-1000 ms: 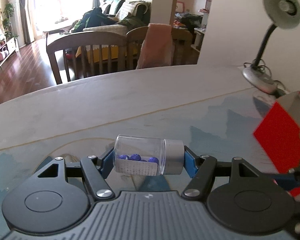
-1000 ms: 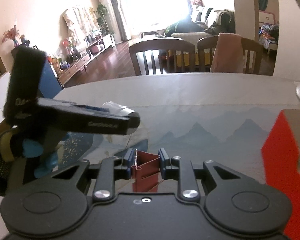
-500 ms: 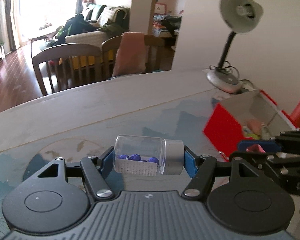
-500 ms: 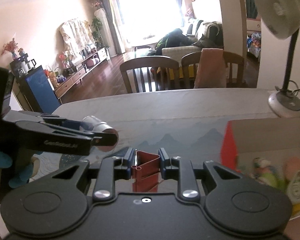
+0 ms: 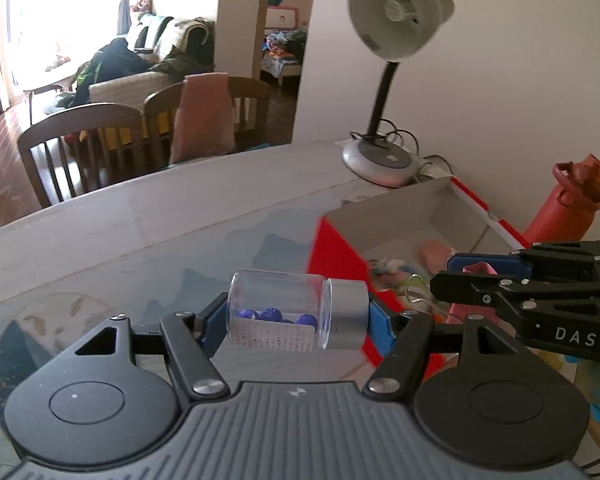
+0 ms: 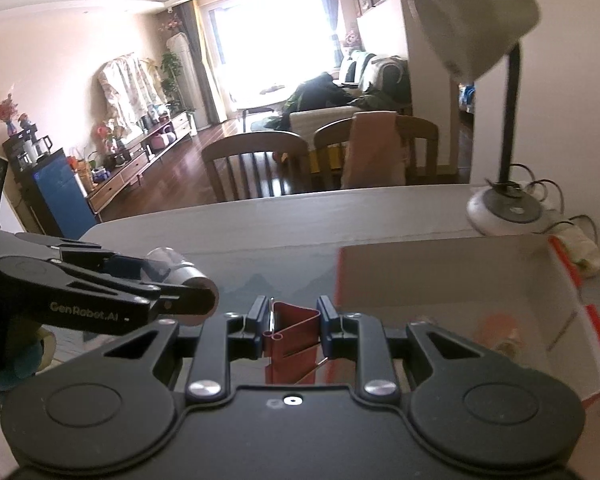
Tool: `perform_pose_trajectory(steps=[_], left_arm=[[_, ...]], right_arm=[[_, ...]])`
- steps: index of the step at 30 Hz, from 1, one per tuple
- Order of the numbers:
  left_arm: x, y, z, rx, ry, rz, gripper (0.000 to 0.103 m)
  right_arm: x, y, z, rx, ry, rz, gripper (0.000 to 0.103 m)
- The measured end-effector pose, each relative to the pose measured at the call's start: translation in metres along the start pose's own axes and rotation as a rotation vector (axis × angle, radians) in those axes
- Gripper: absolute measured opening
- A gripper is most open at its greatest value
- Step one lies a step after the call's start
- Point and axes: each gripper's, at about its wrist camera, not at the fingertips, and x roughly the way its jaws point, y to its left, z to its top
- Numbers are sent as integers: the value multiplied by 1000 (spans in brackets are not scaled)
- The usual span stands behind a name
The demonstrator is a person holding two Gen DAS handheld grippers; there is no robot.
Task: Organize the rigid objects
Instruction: 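Carry the bead jar and red binder clip over the red box with both grippers, then open the left gripper to drop the bead jar while the right releases the binder clip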
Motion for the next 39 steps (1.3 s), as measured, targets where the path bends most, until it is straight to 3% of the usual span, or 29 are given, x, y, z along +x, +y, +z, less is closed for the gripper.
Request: perform_pose_trajectory(steps=[11, 21, 39], left_arm=[[42, -78, 12, 50, 40, -28, 69], [106, -122, 25, 76, 108, -19, 69], [216, -159, 57, 96, 201, 43, 69]], right_arm=[[-23, -74, -16, 15, -2, -65, 24], [-15, -131, -31, 41, 29, -135, 24], [31, -144, -50, -6, 107, -114, 24]])
